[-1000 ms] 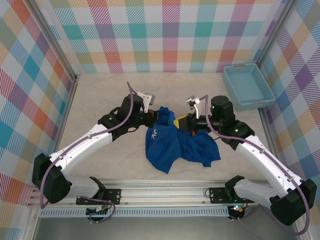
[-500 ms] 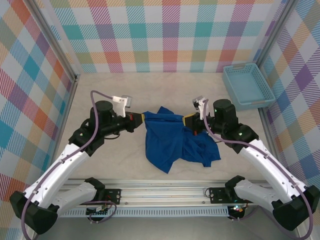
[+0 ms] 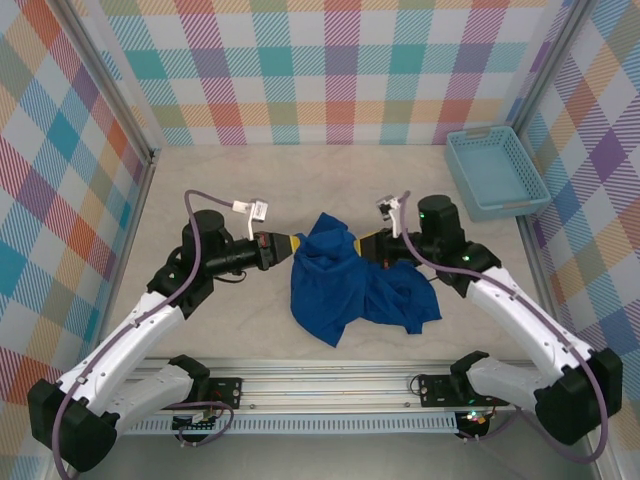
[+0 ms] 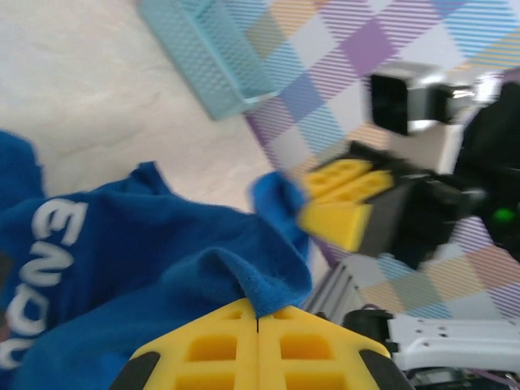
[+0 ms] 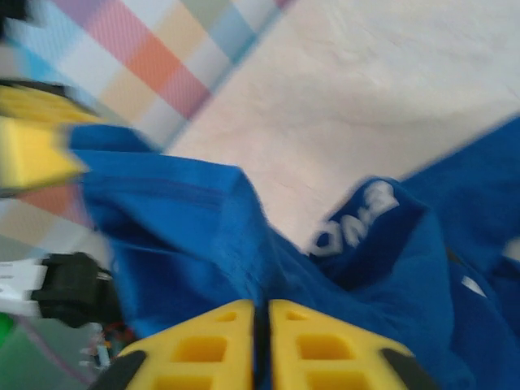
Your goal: Fold the inside-out t-shirt
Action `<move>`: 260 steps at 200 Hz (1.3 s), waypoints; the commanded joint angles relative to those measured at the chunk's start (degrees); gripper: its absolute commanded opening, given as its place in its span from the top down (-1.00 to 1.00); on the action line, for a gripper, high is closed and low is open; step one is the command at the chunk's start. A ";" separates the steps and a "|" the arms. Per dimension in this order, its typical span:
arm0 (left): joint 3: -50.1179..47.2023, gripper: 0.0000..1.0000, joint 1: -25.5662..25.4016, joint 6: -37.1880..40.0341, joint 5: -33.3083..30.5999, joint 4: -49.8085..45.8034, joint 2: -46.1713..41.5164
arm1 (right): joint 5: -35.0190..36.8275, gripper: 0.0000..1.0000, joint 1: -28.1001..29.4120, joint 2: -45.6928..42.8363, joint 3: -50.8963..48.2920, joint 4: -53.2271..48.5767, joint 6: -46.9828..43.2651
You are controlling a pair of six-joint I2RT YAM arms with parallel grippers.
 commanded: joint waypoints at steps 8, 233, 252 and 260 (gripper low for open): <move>2.27 1.00 0.48 -0.26 3.59 2.59 -1.90 | 15.56 0.41 1.21 0.46 3.55 -11.44 -0.52; 4.09 1.00 0.40 5.35 -1.84 -5.97 -2.45 | 54.90 0.43 18.59 3.46 12.95 -21.83 -0.42; 4.34 1.00 0.42 5.97 -2.40 -6.85 -2.60 | 50.08 0.46 15.14 3.22 13.26 -23.53 0.16; 4.55 1.00 0.41 6.49 -2.98 -7.46 -2.63 | 46.40 0.49 13.83 2.91 13.34 -23.46 0.26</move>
